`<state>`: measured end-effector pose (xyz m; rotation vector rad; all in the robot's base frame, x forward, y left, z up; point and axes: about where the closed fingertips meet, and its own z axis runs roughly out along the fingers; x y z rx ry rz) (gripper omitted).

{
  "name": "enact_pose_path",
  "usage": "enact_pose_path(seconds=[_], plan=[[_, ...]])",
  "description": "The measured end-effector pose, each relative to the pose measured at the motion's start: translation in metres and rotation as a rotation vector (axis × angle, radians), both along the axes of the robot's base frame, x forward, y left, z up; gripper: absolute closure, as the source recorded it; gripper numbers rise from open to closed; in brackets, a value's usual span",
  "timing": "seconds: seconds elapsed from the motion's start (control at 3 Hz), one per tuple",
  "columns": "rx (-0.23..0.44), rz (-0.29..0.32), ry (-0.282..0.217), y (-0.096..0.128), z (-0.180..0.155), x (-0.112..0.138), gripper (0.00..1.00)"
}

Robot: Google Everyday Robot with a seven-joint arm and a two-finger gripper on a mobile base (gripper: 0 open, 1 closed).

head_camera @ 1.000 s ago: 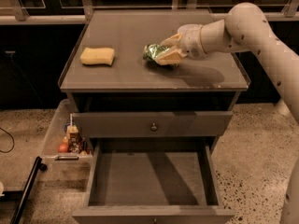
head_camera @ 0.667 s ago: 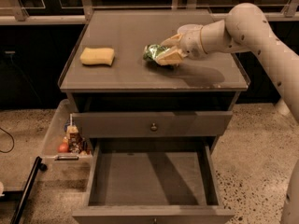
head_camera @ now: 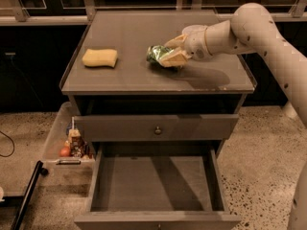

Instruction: Pick green can from middle drawer and place on counter

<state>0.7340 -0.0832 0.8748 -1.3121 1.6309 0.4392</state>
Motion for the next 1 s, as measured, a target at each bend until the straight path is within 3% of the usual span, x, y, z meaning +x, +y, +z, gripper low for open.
enact_pose_path(seconds=[0.33, 0.67, 1.0], plan=[[0.000, 0.000, 0.000, 0.0000, 0.0000, 0.0000, 0.11], [0.000, 0.000, 0.000, 0.0000, 0.0000, 0.0000, 0.00], [0.000, 0.000, 0.000, 0.0001, 0.0000, 0.0000, 0.00]])
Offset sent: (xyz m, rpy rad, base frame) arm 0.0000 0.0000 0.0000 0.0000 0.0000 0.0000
